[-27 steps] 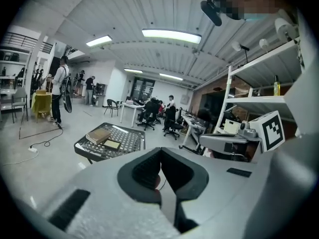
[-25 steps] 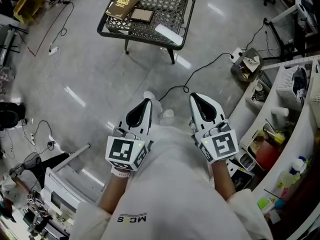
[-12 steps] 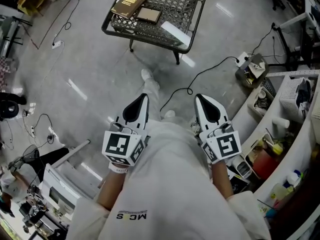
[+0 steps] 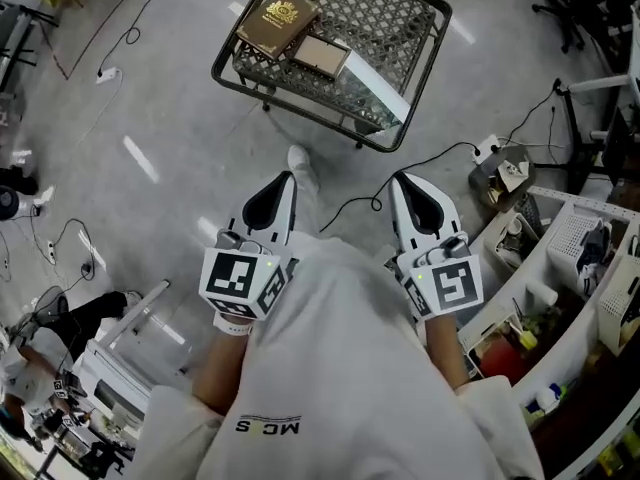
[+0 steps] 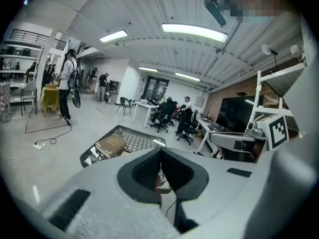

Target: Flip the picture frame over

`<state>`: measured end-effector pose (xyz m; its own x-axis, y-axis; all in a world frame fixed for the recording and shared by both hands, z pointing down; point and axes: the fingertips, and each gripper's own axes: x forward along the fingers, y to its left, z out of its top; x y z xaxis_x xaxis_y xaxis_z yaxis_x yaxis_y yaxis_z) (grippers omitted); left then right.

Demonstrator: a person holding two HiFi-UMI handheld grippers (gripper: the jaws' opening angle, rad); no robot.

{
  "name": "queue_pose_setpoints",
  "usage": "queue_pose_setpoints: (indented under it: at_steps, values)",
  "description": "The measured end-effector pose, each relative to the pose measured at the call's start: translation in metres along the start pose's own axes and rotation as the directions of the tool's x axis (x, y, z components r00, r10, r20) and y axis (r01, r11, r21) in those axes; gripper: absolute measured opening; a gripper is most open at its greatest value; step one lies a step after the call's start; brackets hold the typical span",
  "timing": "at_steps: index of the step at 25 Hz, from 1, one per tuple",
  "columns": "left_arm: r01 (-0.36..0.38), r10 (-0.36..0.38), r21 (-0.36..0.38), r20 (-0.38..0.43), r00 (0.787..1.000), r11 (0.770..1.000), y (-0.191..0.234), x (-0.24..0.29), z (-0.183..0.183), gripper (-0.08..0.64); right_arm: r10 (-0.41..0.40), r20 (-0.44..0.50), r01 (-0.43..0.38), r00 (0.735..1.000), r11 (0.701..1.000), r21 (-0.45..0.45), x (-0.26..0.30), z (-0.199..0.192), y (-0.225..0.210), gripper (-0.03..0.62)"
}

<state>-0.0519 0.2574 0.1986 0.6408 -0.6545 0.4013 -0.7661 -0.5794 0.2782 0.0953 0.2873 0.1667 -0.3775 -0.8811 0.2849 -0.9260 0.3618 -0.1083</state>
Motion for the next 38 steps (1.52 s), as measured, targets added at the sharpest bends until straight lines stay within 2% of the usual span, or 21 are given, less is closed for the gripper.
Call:
queue_pose_setpoints:
  at_steps: [7, 13, 22, 33, 38]
  values:
    - [0.011, -0.013, -0.061, -0.027, 1.0, 0.998, 0.084, 0.079, 0.059, 0.025, -0.02, -0.055, 0.018, 0.998, 0.999, -0.049, 0.115, 0.043, -0.043, 0.018]
    - [-0.009, 0.006, -0.059, -0.045, 0.999, 0.998, 0.13, 0.134, 0.09, 0.025, 0.02, -0.1, -0.026, 0.995, 0.997, -0.068, 0.188, 0.054, -0.069, 0.018]
    - [-0.072, 0.063, -0.079, -0.117, 0.991, 0.994, 0.141, 0.174, 0.082, 0.025, 0.134, -0.162, -0.142, 0.978, 0.989, -0.043, 0.245, 0.023, -0.096, 0.018]
    - [-0.045, 0.033, -0.067, -0.159, 0.987, 0.997, 0.159, 0.204, 0.054, 0.025, 0.189, -0.268, -0.212, 0.945, 0.975, -0.06, 0.288, -0.042, -0.092, 0.043]
    - [-0.04, 0.026, -0.079, -0.177, 0.984, 0.996, 0.176, 0.212, 0.032, 0.026, 0.199, -0.314, -0.241, 0.928, 0.966, -0.099, 0.312, -0.072, -0.085, 0.052]
